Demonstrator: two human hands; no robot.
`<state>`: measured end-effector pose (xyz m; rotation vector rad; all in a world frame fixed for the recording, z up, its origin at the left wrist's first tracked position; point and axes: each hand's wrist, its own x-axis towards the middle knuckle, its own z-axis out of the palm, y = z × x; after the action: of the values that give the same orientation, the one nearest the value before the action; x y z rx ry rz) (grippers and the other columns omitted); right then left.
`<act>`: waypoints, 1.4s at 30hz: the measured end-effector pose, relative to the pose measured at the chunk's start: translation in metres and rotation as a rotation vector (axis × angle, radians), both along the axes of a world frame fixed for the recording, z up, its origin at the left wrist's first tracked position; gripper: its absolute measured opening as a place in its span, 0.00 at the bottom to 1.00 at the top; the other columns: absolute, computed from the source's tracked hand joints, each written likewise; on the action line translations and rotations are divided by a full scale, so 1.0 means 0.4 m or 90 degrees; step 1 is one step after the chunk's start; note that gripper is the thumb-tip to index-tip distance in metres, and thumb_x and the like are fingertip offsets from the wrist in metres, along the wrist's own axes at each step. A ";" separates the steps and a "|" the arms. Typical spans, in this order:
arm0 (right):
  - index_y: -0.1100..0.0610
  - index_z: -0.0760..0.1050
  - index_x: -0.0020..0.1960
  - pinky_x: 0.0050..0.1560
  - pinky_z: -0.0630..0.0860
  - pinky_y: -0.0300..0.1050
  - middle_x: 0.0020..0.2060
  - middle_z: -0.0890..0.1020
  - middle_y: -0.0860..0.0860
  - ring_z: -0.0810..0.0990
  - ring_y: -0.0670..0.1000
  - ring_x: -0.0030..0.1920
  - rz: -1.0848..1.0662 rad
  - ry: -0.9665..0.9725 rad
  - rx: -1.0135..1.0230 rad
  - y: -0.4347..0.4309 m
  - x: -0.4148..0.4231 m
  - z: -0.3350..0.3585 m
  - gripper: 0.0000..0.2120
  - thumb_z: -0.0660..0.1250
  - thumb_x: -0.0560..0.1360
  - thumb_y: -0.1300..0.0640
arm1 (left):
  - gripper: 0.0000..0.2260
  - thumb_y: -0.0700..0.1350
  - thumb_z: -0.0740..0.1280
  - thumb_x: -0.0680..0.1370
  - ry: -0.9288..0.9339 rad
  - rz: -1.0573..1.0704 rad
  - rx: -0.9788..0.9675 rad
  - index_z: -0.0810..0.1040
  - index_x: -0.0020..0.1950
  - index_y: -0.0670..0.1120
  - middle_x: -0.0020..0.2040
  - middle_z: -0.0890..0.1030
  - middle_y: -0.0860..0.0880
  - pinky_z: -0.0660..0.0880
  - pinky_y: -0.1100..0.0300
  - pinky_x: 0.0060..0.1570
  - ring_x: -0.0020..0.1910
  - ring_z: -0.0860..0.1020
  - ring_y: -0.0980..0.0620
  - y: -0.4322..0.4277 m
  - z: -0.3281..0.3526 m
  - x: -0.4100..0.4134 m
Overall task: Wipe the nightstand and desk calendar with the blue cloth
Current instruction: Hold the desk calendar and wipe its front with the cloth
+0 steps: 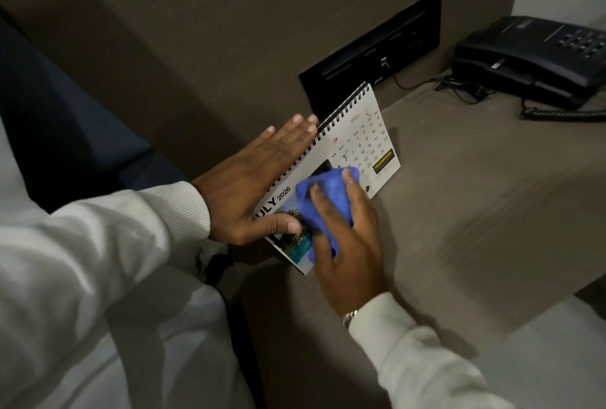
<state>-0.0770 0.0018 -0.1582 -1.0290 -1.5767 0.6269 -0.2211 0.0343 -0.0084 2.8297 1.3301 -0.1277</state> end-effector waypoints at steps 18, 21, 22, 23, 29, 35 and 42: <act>0.37 0.57 0.71 0.71 0.53 0.38 0.76 0.54 0.47 0.51 0.50 0.77 -0.019 0.079 -0.027 0.060 0.024 0.019 0.26 0.61 0.78 0.55 | 0.47 0.67 0.60 0.72 0.047 0.012 0.009 0.44 0.79 0.40 0.81 0.46 0.42 0.49 0.44 0.77 0.80 0.44 0.47 -0.005 0.010 0.010; 0.42 0.62 0.72 0.72 0.56 0.40 0.76 0.57 0.51 0.53 0.51 0.76 -0.051 0.145 -0.035 0.137 0.022 0.083 0.24 0.61 0.77 0.55 | 0.47 0.69 0.58 0.73 0.036 0.003 0.013 0.43 0.79 0.42 0.81 0.47 0.44 0.48 0.47 0.77 0.80 0.45 0.48 -0.004 0.006 0.007; 0.43 0.62 0.72 0.72 0.58 0.44 0.76 0.57 0.52 0.54 0.51 0.76 -0.063 0.164 -0.051 0.161 0.022 0.094 0.24 0.61 0.77 0.55 | 0.47 0.69 0.58 0.73 0.037 0.004 0.012 0.43 0.79 0.43 0.81 0.47 0.44 0.48 0.47 0.77 0.80 0.45 0.48 -0.005 0.006 0.007; 0.43 0.62 0.72 0.72 0.59 0.47 0.76 0.56 0.52 0.54 0.51 0.76 -0.074 0.177 -0.069 0.178 0.023 0.095 0.24 0.61 0.77 0.54 | 0.47 0.70 0.58 0.73 0.039 0.007 0.008 0.44 0.79 0.43 0.81 0.47 0.45 0.48 0.48 0.77 0.80 0.45 0.48 -0.004 0.008 0.007; 0.38 0.59 0.71 0.71 0.66 0.55 0.77 0.55 0.50 0.54 0.49 0.76 -0.059 0.156 -0.128 0.100 0.030 0.005 0.26 0.61 0.78 0.55 | 0.47 0.68 0.60 0.72 0.041 0.011 0.003 0.45 0.79 0.41 0.81 0.47 0.45 0.48 0.47 0.77 0.80 0.44 0.49 -0.006 0.011 0.010; 0.44 0.62 0.71 0.71 0.63 0.53 0.75 0.59 0.52 0.57 0.53 0.75 -0.083 0.207 -0.047 0.193 0.033 0.118 0.24 0.60 0.77 0.54 | 0.46 0.69 0.58 0.73 0.033 0.007 0.006 0.46 0.79 0.42 0.81 0.48 0.44 0.49 0.46 0.77 0.80 0.46 0.47 -0.004 0.007 0.009; 0.42 0.62 0.72 0.67 0.70 0.58 0.77 0.54 0.49 0.56 0.52 0.76 -0.100 0.190 -0.227 0.145 0.047 0.029 0.24 0.61 0.78 0.56 | 0.46 0.70 0.58 0.72 0.027 0.025 -0.002 0.45 0.79 0.44 0.81 0.47 0.46 0.51 0.42 0.77 0.80 0.45 0.49 -0.005 0.008 0.009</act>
<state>-0.0581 0.0599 -0.1464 -1.2431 -1.1350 0.9285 -0.2174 0.0323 -0.0054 2.8119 1.3921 -0.1891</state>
